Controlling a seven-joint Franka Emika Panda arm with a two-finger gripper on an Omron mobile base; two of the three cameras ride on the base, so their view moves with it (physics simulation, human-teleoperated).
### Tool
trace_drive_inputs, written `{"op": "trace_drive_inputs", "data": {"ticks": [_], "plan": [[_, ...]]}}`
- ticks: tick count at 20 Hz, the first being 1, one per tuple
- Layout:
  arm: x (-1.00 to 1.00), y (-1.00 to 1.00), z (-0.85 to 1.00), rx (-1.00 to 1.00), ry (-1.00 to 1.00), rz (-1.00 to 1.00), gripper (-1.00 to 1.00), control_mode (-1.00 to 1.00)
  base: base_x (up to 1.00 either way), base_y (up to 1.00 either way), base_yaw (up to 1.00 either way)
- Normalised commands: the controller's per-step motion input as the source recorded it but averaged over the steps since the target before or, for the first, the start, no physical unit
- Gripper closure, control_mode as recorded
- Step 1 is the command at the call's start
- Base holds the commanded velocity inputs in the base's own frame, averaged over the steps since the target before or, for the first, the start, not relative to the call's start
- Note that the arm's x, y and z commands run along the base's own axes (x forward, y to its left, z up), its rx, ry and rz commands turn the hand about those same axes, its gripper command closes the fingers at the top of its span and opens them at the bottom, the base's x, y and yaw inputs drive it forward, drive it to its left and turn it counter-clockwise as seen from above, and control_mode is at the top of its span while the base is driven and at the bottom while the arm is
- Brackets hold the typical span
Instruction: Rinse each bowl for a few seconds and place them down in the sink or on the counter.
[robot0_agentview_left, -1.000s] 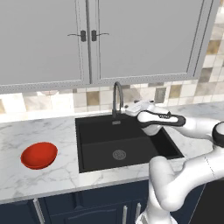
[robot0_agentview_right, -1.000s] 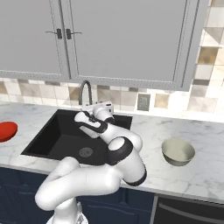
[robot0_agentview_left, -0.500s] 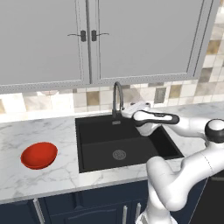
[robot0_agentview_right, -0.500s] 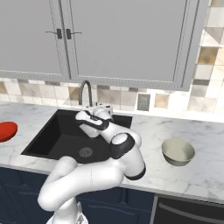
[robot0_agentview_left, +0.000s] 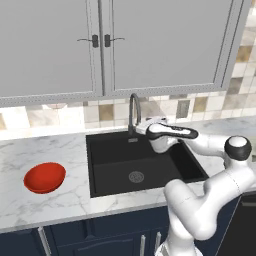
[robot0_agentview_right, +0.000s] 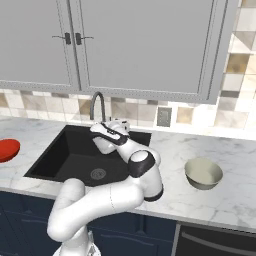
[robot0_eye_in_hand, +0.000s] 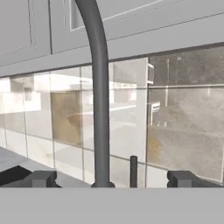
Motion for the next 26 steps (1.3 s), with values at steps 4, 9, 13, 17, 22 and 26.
{"op": "trace_drive_inputs", "data": {"ticks": [4,9,13,17,22,26], "plan": [[0.41,-0.03,-0.16,0.03,0.0,0.0,-1.0,-1.0,0.0,0.0,0.0],[0.33,-0.1,-0.15,0.04,0.0,0.02,-1.0,-1.0,0.0,0.0,0.0],[0.31,-0.13,-0.13,0.04,0.0,0.02,-1.0,-1.0,0.0,0.0,0.0],[0.36,-0.08,-0.15,0.03,0.0,0.01,-1.0,-1.0,0.0,0.0,0.0],[0.4,0.0,-0.17,0.02,0.0,0.01,-1.0,-1.0,0.0,0.0,0.0],[0.4,0.0,-0.19,0.01,0.0,0.01,-1.0,-1.0,0.0,0.0,0.0]]}}
